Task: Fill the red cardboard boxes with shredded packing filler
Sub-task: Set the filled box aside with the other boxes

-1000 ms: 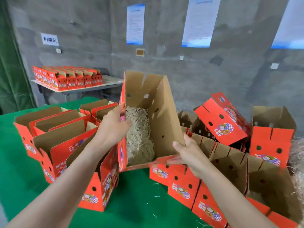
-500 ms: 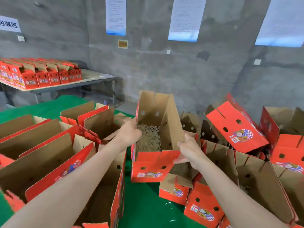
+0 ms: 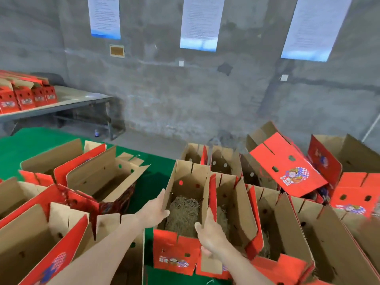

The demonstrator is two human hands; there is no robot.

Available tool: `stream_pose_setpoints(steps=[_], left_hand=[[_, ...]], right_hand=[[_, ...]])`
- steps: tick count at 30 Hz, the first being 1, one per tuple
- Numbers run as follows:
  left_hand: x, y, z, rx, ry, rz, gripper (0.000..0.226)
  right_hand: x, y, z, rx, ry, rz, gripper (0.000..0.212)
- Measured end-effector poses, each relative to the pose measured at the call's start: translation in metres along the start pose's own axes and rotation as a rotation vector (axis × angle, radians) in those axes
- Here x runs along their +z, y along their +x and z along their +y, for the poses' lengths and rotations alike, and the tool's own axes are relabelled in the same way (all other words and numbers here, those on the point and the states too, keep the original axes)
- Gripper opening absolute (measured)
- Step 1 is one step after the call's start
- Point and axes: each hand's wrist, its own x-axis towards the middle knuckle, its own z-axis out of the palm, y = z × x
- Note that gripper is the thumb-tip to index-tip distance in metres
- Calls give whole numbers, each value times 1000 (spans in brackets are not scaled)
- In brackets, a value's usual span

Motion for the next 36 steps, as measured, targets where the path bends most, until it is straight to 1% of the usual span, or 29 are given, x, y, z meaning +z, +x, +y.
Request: stream_pose_setpoints(steps=[1,2,3,4,6,8,10,12,16,18,21,24,27,28,29,30,31,32,33,34,35,36], left_hand=[[3,5,-5,-8,77,-49,76],[6,9,-10,-8,137,-64,77],[8,12,-14,-4,165,-59,75],[8,13,-18,-5,150,-43,71],[8,14,-25,16,71,-6,66],[8,14,-30,48,42,15,62],[8,14,-32,56,52,30,59],[10,14,-32,65,60,24,57],[13,14,-29,52,90,13,59],[14,13,-30,30,91,29,60],[15,6,-31,22,53,55,58],[7,-9,-42,24,43,112,55],[-21,-34,-69,35,146,261,52],[-32,-43,-79,-6,172,324,51],[-42,-54,-88,-65,199,378,49],[-51,-64,-96,-123,229,410,47],[-56,-73,-103,-172,259,416,45],[-59,-80,-107,-200,281,410,43],[-60,-87,-109,-209,286,402,42],[-59,-93,-109,-207,272,398,41],[-57,-98,-107,-201,248,395,40],[-55,-103,-104,-192,222,391,40]], right_hand=[[7,2,0,-42,-147,49,71],[13,4,0,-104,-278,112,74],[19,7,1,-182,-386,163,75],[25,10,2,-268,-473,176,76],[39,17,1,-404,-631,95,73],[52,24,-8,-460,-742,22,63],[59,32,-20,-431,-751,27,51],[61,40,-28,-402,-761,38,50],[66,55,-29,-379,-735,68,35],[68,62,-29,-366,-689,84,32],[63,74,-33,-332,-640,123,34],[53,84,-34,-282,-620,117,34],[48,87,-35,-250,-612,41,27],[49,83,-37,-266,-603,52,29],[52,76,-39,-319,-591,110,34],[57,65,-44,-413,-569,212,39],[64,51,-49,-516,-531,317,44],[72,35,-56,-571,-483,351,50],[80,18,-61,-566,-429,309,59],[88,4,-66,-513,-374,204,67],[95,-8,-69,-438,-368,68,69],[100,-16,-71,-378,-406,-65,62]])
